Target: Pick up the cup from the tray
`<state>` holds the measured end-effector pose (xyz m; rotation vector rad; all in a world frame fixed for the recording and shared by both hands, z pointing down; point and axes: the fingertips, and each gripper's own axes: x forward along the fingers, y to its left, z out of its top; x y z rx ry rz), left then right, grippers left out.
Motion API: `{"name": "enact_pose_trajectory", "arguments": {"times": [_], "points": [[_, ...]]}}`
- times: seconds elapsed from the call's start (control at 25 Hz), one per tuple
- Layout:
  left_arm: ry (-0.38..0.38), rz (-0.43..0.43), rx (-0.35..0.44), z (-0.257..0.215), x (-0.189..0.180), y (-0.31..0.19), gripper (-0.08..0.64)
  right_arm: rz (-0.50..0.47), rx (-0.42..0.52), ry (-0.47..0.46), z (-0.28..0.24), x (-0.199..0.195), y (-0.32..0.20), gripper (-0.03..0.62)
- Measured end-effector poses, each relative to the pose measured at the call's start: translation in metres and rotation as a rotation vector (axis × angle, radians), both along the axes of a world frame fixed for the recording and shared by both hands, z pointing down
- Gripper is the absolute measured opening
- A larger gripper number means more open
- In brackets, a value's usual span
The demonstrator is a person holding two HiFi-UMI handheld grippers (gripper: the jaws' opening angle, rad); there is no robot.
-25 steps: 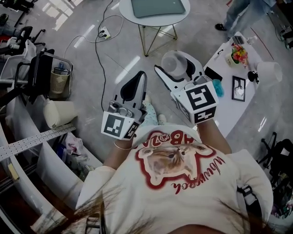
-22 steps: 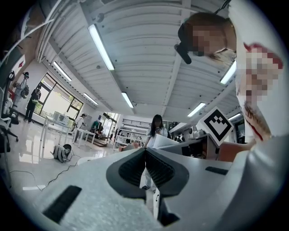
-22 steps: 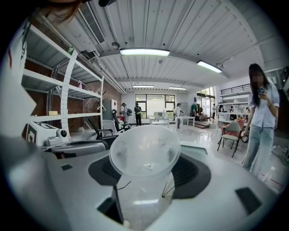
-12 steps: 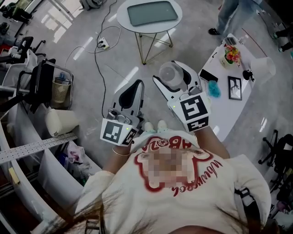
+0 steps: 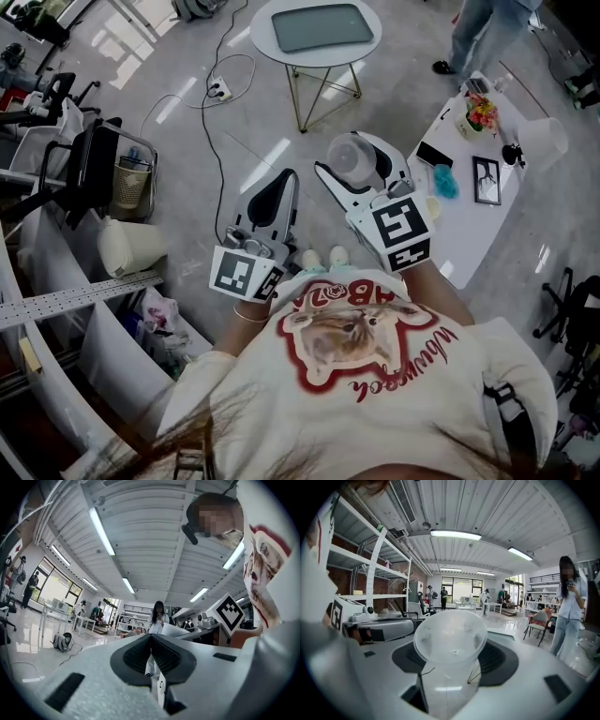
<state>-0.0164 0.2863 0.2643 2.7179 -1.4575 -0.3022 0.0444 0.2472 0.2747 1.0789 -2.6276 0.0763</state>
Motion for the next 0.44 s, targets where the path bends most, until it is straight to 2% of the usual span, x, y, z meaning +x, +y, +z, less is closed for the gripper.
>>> {"name": "enact_pose_trajectory", "arguments": {"times": [0.44], "points": [[-0.009,0.006,0.0,-0.001,-0.005,0.005,0.014,-0.004,0.036,-0.016,-0.013,-0.008,0.003,0.305]]}}
